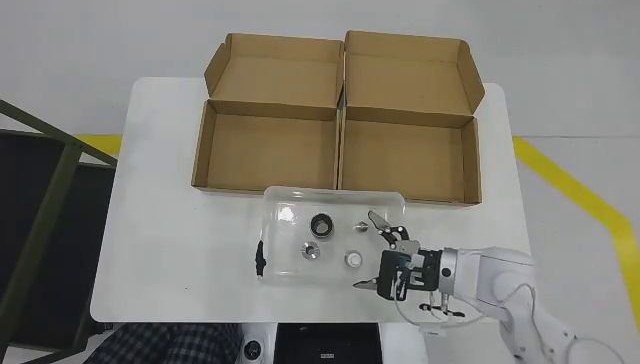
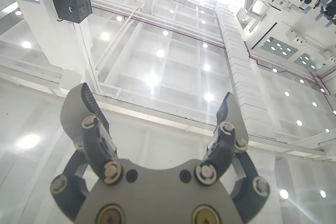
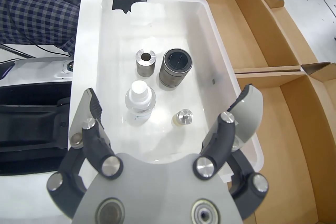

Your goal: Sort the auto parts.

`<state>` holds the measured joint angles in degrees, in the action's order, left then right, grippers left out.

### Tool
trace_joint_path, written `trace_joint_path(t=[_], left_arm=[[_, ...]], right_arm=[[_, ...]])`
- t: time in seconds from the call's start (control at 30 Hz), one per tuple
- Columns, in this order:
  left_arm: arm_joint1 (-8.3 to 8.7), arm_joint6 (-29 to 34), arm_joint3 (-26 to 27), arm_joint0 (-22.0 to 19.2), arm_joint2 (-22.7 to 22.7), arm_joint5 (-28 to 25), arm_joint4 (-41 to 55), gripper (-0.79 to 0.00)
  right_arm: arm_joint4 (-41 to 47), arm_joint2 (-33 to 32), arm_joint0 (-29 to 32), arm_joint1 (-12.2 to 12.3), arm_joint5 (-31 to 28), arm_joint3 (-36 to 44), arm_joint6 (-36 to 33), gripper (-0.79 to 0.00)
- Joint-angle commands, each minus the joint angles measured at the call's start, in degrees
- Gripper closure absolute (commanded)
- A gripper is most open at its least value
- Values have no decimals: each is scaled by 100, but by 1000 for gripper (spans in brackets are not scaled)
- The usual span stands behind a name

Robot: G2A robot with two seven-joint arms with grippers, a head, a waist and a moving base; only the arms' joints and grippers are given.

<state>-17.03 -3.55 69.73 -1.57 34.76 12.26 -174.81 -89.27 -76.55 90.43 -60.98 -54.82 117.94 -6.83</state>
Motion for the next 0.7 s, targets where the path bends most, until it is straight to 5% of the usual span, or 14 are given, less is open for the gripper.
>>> trace_joint_path(t=[0.0,0.23,0.4,0.47,0.67], left_arm=[[0,0,0,0,0,0,0,-785],[0,0,0,0,0,0,0,-785],[0,0,0,0,0,0,0,-785],[0,0,0,0,0,0,0,-785],[0,0,0,0,0,0,0,-785]], right_arm=[[5,51,-40,4,-6,-22,-93,-785],[45,182,-138,17,74,-127,-240,-785],[40,260,-208,28,132,-227,-319,-680],[34,286,-234,34,138,-257,-347,-570],[4,388,-299,53,92,-304,-454,-610]])
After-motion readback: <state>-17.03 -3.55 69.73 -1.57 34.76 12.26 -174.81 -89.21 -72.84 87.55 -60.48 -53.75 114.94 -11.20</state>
